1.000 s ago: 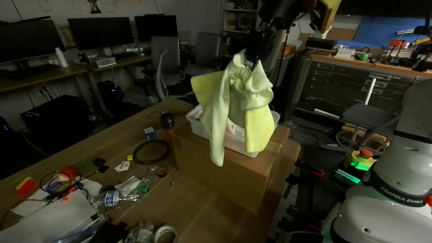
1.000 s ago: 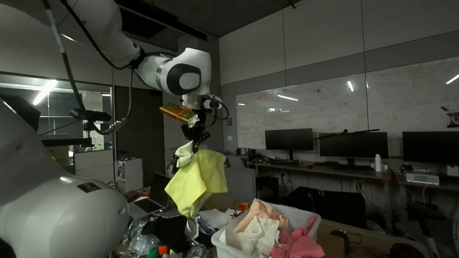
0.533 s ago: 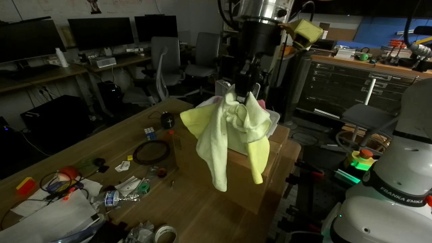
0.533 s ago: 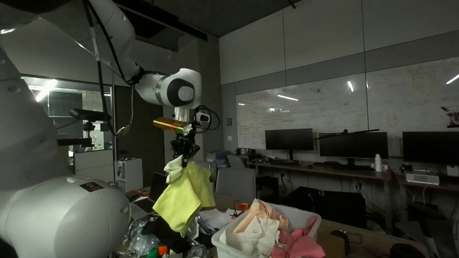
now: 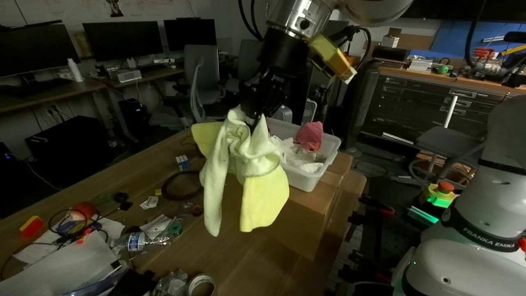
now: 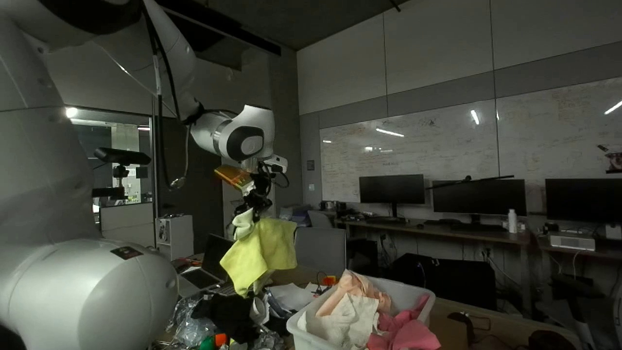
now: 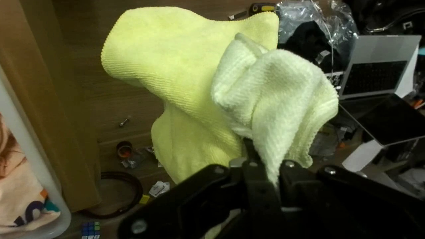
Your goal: Move the shirts and towels from the storage box and put them on the table
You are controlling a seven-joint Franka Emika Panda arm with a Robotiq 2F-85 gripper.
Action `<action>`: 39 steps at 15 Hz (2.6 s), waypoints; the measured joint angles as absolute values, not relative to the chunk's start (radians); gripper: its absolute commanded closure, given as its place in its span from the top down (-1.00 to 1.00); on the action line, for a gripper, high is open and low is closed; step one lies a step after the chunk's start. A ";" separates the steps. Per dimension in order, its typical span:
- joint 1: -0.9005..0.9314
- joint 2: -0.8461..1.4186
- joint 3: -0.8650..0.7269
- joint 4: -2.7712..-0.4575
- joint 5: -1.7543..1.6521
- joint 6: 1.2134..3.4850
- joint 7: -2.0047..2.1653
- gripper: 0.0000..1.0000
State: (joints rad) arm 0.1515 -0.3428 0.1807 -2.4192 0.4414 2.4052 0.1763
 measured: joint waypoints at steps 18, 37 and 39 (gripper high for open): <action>-0.037 -0.228 0.108 -2.414 -0.096 2.401 0.332 0.99; -0.057 0.262 -0.001 -2.089 0.006 2.384 -0.221 1.00; -0.065 0.302 -0.011 -2.053 -0.002 2.384 -0.222 1.00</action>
State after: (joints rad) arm -0.0653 0.3020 -0.0108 -2.0528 -0.0015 2.3845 -0.2221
